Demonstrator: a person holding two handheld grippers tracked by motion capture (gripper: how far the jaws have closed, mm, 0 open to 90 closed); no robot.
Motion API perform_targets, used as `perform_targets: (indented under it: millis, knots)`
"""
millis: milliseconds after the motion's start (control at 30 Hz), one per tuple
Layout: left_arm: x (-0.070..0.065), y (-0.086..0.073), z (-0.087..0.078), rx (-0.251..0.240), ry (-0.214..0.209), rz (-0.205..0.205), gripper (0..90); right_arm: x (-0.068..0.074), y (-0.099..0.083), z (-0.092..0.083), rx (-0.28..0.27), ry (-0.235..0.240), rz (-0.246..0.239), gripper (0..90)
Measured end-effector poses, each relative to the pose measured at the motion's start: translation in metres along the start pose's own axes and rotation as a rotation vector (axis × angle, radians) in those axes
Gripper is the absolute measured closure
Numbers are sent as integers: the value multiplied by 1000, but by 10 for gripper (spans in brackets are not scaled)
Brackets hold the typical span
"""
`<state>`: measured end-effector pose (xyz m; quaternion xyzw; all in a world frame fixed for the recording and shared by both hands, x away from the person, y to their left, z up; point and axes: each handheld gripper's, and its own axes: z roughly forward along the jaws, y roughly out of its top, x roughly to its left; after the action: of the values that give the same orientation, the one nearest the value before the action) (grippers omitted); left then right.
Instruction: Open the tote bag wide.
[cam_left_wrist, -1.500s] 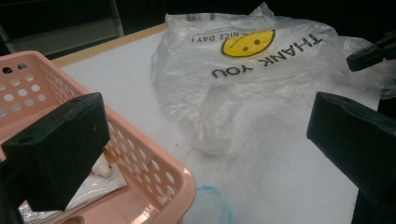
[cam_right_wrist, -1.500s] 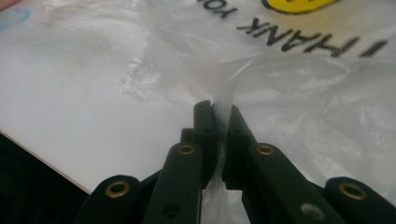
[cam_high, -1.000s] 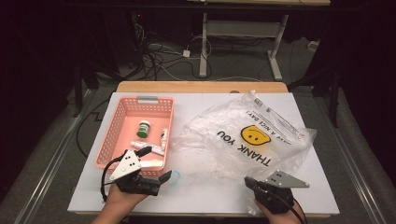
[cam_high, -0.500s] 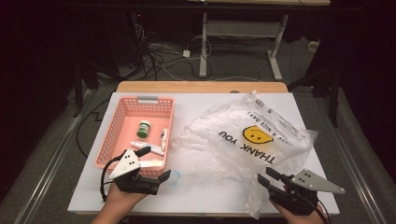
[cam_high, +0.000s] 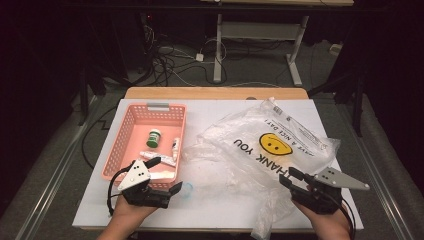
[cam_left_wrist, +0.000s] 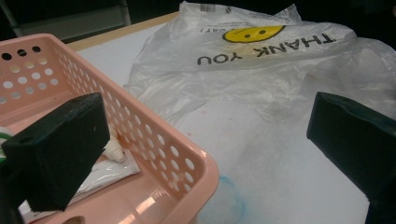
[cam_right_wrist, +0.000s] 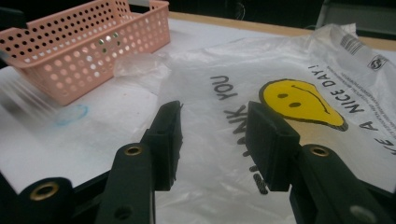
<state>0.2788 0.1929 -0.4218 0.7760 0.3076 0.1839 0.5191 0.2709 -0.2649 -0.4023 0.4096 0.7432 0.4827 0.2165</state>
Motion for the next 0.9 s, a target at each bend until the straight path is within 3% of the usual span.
perform_targets:
  millis: [133,200,233,400,567,700,800,900]
  knots:
    - [2,0,0,2,5,-3,0,-12,8,29,29,9,-6,536]
    - [3,-1,0,2,7,-8,0,-14,9,34,33,8,-5,535]
    - [3,-1,0,0,7,-9,0,-18,14,46,34,16,-5,529]
    - [4,-1,-1,-4,9,-21,0,-19,22,64,46,34,-11,528]
    - [3,0,-2,-8,15,-18,0,-16,35,84,62,69,-52,561]
    - [1,0,-1,-7,15,-15,0,-11,34,88,61,80,-64,550]
    - [2,0,0,-3,13,-16,0,-1,34,88,79,57,-105,524]
    - [1,-1,1,-1,13,-18,0,4,44,77,26,56,-110,523]
